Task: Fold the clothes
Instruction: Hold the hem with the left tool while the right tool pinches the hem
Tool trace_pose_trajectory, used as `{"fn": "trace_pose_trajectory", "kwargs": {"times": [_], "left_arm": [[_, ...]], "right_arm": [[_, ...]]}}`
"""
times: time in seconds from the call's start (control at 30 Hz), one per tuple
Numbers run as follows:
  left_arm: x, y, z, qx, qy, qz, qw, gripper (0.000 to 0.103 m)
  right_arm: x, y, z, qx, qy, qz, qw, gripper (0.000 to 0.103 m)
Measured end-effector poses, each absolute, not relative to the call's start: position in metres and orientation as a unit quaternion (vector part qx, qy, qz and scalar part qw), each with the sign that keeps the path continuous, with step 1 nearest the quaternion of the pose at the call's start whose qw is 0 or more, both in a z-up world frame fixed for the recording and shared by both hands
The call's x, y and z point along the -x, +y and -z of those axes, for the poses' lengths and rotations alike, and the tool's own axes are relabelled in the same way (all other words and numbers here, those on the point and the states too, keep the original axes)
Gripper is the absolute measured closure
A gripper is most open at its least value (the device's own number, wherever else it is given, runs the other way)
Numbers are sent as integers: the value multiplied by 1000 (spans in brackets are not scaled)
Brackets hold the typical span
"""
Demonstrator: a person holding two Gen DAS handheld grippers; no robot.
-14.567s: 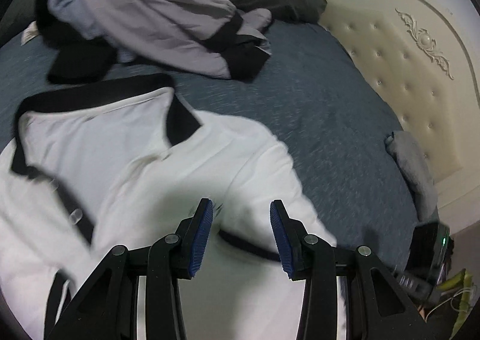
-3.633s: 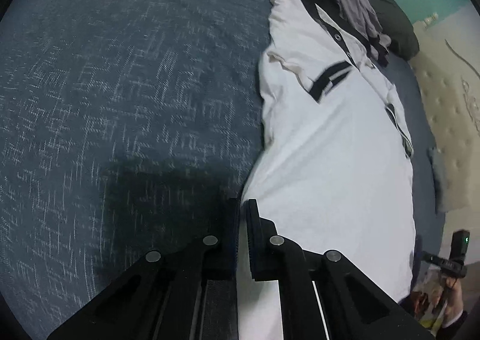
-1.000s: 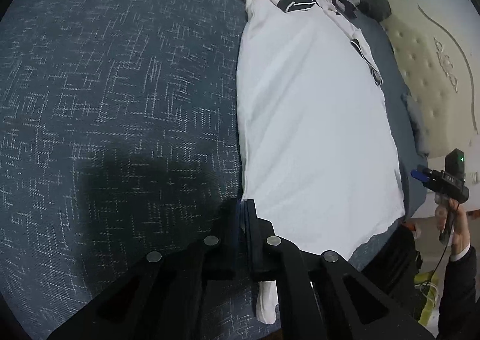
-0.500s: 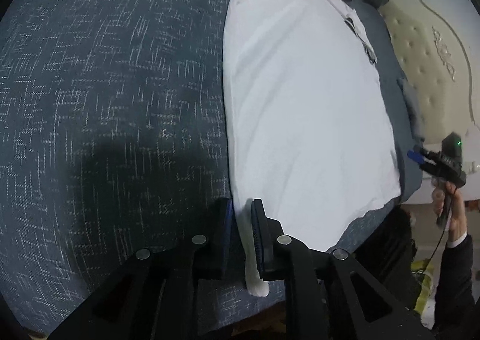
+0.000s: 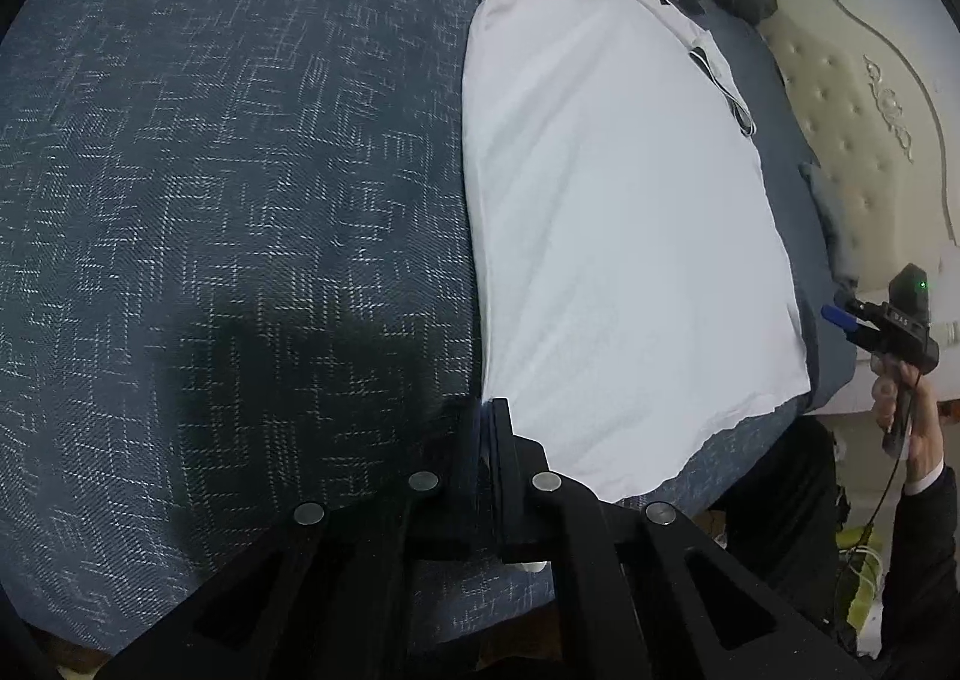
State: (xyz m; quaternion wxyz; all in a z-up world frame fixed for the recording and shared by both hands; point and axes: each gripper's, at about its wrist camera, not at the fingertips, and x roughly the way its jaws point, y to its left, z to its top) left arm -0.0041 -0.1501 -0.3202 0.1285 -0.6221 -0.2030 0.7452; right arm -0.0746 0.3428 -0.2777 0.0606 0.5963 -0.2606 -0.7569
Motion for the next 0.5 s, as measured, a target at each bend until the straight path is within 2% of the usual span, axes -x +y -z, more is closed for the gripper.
{"fn": "trace_pose_trajectory", "kwargs": {"times": [0.3, 0.5], "left_arm": [[12, -135, 329, 645, -196, -729, 117, 99], [10, -130, 330, 647, -193, -727, 123, 92]], "right_arm": [[70, 355, 287, -603, -265, 750, 54, 53], [57, 373, 307, -623, -269, 734, 33, 53]]}}
